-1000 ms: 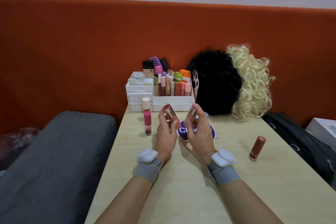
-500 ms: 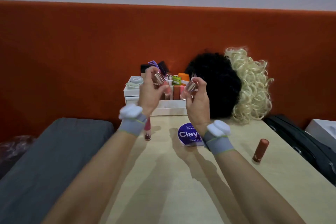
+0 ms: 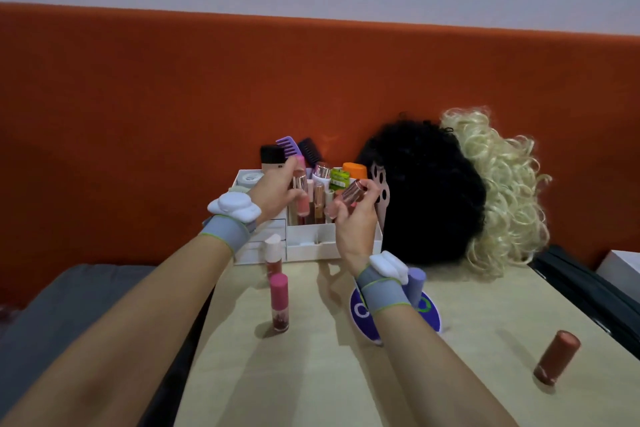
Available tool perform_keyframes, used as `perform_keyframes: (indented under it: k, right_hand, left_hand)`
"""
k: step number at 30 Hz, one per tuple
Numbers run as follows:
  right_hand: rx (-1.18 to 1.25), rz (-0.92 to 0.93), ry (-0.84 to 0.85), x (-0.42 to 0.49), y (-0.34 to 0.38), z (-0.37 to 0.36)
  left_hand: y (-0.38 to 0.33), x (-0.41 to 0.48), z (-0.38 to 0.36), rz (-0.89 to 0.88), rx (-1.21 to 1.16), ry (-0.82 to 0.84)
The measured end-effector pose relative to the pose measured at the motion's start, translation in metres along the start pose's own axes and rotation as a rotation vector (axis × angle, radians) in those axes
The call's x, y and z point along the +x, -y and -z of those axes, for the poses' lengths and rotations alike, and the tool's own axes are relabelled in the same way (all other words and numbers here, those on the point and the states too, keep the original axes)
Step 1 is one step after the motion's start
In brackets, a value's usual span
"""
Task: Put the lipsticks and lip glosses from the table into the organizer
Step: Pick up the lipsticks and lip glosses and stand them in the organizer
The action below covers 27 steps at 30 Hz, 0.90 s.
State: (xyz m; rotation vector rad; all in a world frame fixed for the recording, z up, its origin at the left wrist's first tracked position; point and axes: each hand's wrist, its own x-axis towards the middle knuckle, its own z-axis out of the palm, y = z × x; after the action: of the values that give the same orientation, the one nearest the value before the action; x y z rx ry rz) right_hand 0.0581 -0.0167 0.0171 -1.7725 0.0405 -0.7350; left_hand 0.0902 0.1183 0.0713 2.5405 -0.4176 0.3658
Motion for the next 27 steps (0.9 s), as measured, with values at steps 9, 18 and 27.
perform_keyframes:
  k: [9, 18, 27]
  right_hand:
    - [-0.071, 0.013, 0.112, 0.006, -0.019, -0.02]
    - [-0.117, 0.109, 0.15, 0.013, -0.028, -0.032]
    - [-0.165, 0.172, 0.189, 0.019, -0.032, -0.036]
  left_hand:
    - [0.012, 0.019, 0.001, 0.026, 0.286, 0.071]
    - [0.002, 0.027, 0.001, 0.038, 0.446, 0.111]
    - [-0.004, 0.026, -0.002, 0.074, 0.446, 0.077]
